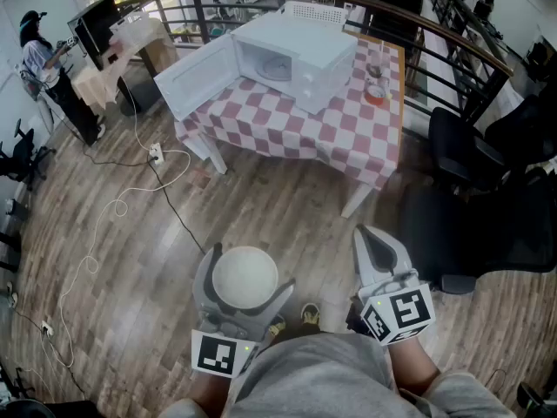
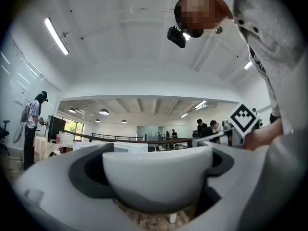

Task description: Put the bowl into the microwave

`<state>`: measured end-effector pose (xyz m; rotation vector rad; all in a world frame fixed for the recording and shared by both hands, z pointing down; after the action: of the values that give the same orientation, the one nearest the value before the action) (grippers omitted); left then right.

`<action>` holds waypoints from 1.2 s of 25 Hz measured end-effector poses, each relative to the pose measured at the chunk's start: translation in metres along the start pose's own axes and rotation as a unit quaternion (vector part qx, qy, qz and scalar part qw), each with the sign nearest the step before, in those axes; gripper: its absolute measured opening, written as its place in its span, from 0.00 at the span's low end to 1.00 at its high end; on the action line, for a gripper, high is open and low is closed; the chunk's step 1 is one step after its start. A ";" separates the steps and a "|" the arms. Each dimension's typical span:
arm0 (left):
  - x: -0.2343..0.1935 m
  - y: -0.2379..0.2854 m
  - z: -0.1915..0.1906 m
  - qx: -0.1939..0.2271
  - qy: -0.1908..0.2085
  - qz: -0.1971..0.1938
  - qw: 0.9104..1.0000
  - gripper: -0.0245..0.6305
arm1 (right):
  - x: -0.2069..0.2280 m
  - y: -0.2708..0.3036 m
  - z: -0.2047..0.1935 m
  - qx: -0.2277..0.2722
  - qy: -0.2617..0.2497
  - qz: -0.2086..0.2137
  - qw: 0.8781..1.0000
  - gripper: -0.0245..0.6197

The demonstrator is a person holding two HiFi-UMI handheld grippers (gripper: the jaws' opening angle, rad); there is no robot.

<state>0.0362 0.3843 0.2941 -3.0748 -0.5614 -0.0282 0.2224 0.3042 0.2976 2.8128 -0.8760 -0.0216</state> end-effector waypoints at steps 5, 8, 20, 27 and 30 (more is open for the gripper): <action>-0.025 0.001 0.006 0.046 0.002 0.020 0.999 0.86 | -0.007 0.018 0.004 0.018 -0.011 0.002 1.000 0.03; -0.032 -0.005 0.008 0.057 0.003 0.026 0.998 0.86 | -0.011 0.016 0.002 0.012 -0.013 -0.004 1.000 0.03; -0.052 -0.042 0.006 0.053 0.009 0.028 0.998 0.86 | -0.047 0.010 0.002 0.026 0.009 -0.005 1.000 0.03; -0.063 -0.060 0.014 0.081 0.013 0.025 0.996 0.86 | -0.073 0.012 0.000 0.028 0.008 -0.004 1.000 0.03; -0.068 -0.066 0.006 0.061 0.014 0.028 0.998 0.86 | -0.083 0.012 0.001 0.031 0.000 -0.002 1.000 0.03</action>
<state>-0.0511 0.4219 0.2876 -2.9656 -0.4570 -0.0365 0.1473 0.3405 0.2951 2.8721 -0.8862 0.0059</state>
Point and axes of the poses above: the fingertips, and each gripper's own axes: y forward along the fingers, x to its right, z out of its top, the point moved 3 cm from there along -y, backward along the fingers
